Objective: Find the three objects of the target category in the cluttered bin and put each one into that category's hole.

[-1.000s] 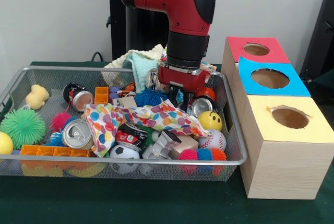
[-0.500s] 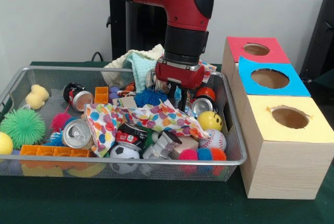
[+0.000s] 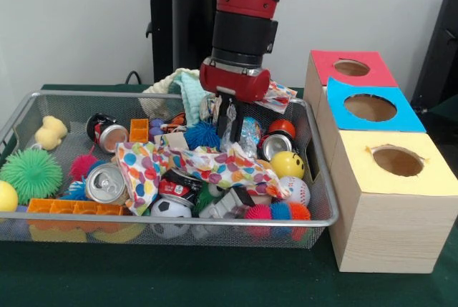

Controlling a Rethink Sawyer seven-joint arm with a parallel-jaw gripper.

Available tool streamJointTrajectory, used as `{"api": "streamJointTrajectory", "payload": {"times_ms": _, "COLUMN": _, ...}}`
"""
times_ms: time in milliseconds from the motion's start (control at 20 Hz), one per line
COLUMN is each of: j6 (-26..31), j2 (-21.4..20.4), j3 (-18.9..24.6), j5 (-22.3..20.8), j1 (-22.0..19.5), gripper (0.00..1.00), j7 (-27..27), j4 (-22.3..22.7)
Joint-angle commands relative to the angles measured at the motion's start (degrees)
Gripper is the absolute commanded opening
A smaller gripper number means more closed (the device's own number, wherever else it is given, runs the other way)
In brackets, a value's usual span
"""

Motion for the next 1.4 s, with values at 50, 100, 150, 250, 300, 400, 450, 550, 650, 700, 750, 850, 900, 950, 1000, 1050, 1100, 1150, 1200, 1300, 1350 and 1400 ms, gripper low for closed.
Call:
{"api": "streamJointTrajectory", "payload": {"times_ms": 50, "j6": 7.26, "j2": -6.4, "j3": 5.38, "j5": -0.29, "j1": -1.19, "gripper": 0.0, "j7": 5.14, "j4": 3.27}}
{"api": "streamJointTrajectory", "payload": {"times_ms": 100, "j6": 7.52, "j2": -6.85, "j3": 5.21, "j5": -0.24, "j1": -1.02, "gripper": 0.0, "j7": 5.1, "j4": 3.56}}
{"api": "streamJointTrajectory", "payload": {"times_ms": 150, "j6": 8.09, "j2": -7.31, "j3": 5.42, "j5": -0.1, "j1": -1.15, "gripper": 0.0, "j7": 4.99, "j4": 3.61}}
{"api": "streamJointTrajectory", "payload": {"times_ms": 250, "j6": 8.74, "j2": -7.91, "j3": 5.33, "j5": 0.04, "j1": -1.07, "gripper": 0.0, "j7": 4.83, "j4": 3.77}}
{"api": "streamJointTrajectory", "payload": {"times_ms": 300, "j6": 8.85, "j2": -8.11, "j3": 5.34, "j5": 0.07, "j1": -1.03, "gripper": 0.0, "j7": 4.86, "j4": 3.94}}
{"api": "streamJointTrajectory", "payload": {"times_ms": 400, "j6": 9.47, "j2": -8.72, "j3": 5.32, "j5": 0.17, "j1": -0.91, "gripper": 0.0, "j7": 4.81, "j4": 3.97}}
{"api": "streamJointTrajectory", "payload": {"times_ms": 450, "j6": 10.05, "j2": -9.33, "j3": 5.25, "j5": 0.2, "j1": -0.92, "gripper": 0.0, "j7": 4.63, "j4": 3.91}}
{"api": "streamJointTrajectory", "payload": {"times_ms": 550, "j6": 11.66, "j2": -10.81, "j3": 5.2, "j5": 0.25, "j1": -0.98, "gripper": 0.0, "j7": 4.19, "j4": 4.01}}
{"api": "streamJointTrajectory", "payload": {"times_ms": 650, "j6": 13.26, "j2": -12.54, "j3": 4.98, "j5": 0.26, "j1": -0.86, "gripper": 0.0, "j7": 3.79, "j4": 4.3}}
{"api": "streamJointTrajectory", "payload": {"times_ms": 700, "j6": 13.77, "j2": -13.3, "j3": 4.83, "j5": 0.21, "j1": -0.76, "gripper": 0.0, "j7": 3.7, "j4": 4.52}}
{"api": "streamJointTrajectory", "payload": {"times_ms": 750, "j6": 14.28, "j2": -14.06, "j3": 4.69, "j5": 0.16, "j1": -0.66, "gripper": 0.0, "j7": 3.61, "j4": 4.74}}
{"api": "streamJointTrajectory", "payload": {"times_ms": 850, "j6": 15.08, "j2": -15.32, "j3": 4.64, "j5": 0.03, "j1": -0.6, "gripper": 0.0, "j7": 3.46, "j4": 5.15}}
{"api": "streamJointTrajectory", "payload": {"times_ms": 900, "j6": 15.15, "j2": -15.89, "j3": 4.4, "j5": 0.01, "j1": -0.35, "gripper": 0.0, "j7": 3.67, "j4": 5.44}}
{"api": "streamJointTrajectory", "payload": {"times_ms": 950, "j6": 15.81, "j2": -16.59, "j3": 4.15, "j5": 0.08, "j1": -0.05, "gripper": 0.0, "j7": 3.64, "j4": 5.39}}
{"api": "streamJointTrajectory", "payload": {"times_ms": 1000, "j6": 16.07, "j2": -17.16, "j3": 3.97, "j5": 0.1, "j1": 0.21, "gripper": 0.0, "j7": 3.79, "j4": 5.59}}
{"api": "streamJointTrajectory", "payload": {"times_ms": 1050, "j6": 16.88, "j2": -17.9, "j3": 3.95, "j5": 0.15, "j1": 0.18, "gripper": 0.0, "j7": 3.6, "j4": 5.5}}
{"api": "streamJointTrajectory", "payload": {"times_ms": 1100, "j6": 17.2, "j2": -18.44, "j3": 3.7, "j5": 0.13, "j1": 0.47, "gripper": 0.0, "j7": 3.73, "j4": 5.69}}
{"api": "streamJointTrajectory", "payload": {"times_ms": 1150, "j6": 17.78, "j2": -19.26, "j3": 3.73, "j5": 0.18, "j1": 0.41, "gripper": 0.0, "j7": 3.59, "j4": 5.6}}
{"api": "streamJointTrajectory", "payload": {"times_ms": 1200, "j6": 18.15, "j2": -19.81, "j3": 3.74, "j5": 0.17, "j1": 0.49, "gripper": 0.0, "j7": 3.58, "j4": 5.78}}
{"api": "streamJointTrajectory", "payload": {"times_ms": 1300, "j6": 19.1, "j2": -20.91, "j3": 3.65, "j5": 0.21, "j1": 0.57, "gripper": 0.0, "j7": 3.42, "j4": 5.72}}
{"api": "streamJointTrajectory", "payload": {"times_ms": 1350, "j6": 19.38, "j2": -21.36, "j3": 3.21, "j5": 0.04, "j1": 1.06, "gripper": 0.0, "j7": 3.39, "j4": 5.6}}
{"api": "streamJointTrajectory", "payload": {"times_ms": 1400, "j6": 19.42, "j2": -21.76, "j3": 3.1, "j5": -0.1, "j1": 1.29, "gripper": 0.0, "j7": 3.42, "j4": 5.67}}
